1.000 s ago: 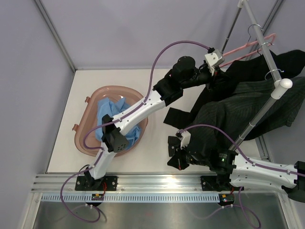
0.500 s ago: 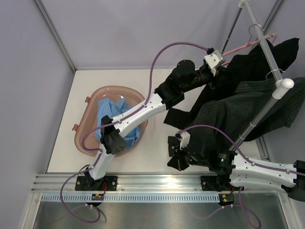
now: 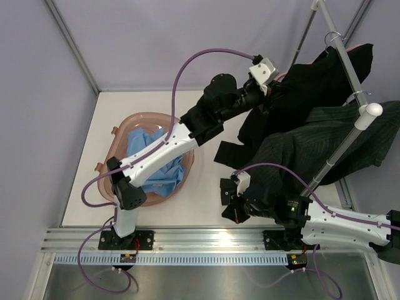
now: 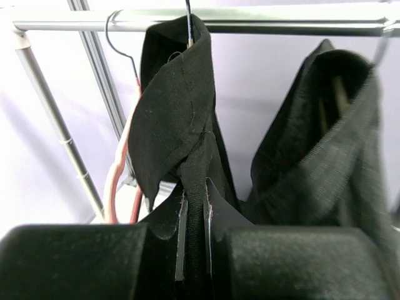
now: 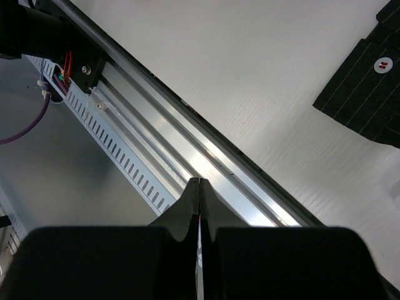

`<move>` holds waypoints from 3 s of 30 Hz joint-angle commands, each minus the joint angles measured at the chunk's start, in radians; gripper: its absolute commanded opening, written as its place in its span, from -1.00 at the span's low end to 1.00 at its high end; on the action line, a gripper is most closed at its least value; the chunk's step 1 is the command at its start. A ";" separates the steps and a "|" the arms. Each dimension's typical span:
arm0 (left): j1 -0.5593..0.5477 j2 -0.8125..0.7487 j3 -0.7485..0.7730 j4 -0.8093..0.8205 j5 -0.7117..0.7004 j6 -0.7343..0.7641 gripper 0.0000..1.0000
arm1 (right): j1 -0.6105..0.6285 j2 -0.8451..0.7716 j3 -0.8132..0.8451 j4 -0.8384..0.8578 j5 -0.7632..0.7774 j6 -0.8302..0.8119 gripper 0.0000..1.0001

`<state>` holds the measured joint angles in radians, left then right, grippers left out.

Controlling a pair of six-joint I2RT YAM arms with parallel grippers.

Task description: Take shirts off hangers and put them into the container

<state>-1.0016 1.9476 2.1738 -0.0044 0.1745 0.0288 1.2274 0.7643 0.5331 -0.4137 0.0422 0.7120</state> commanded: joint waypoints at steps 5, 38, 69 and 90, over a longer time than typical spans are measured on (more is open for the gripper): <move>-0.011 -0.197 -0.005 -0.138 -0.035 -0.026 -1.00 | 0.012 -0.031 0.070 -0.016 0.033 -0.029 -1.00; -0.014 -1.238 -0.914 -0.674 -0.274 -0.204 -1.00 | -0.241 0.694 1.565 -0.313 0.047 -0.508 -0.52; -0.014 -1.104 -0.775 -0.620 -0.279 -0.250 -1.00 | -0.240 0.624 1.430 -0.309 0.065 -0.497 -0.10; -0.014 -1.145 -0.783 -0.631 -0.244 -0.248 -1.00 | -0.250 0.681 1.487 -0.318 0.154 -0.553 -0.04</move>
<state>-1.0115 0.8253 1.3804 -0.7315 -0.1040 -0.2115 0.9867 1.4361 1.9842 -0.7490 0.1719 0.1864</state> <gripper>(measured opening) 0.082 0.480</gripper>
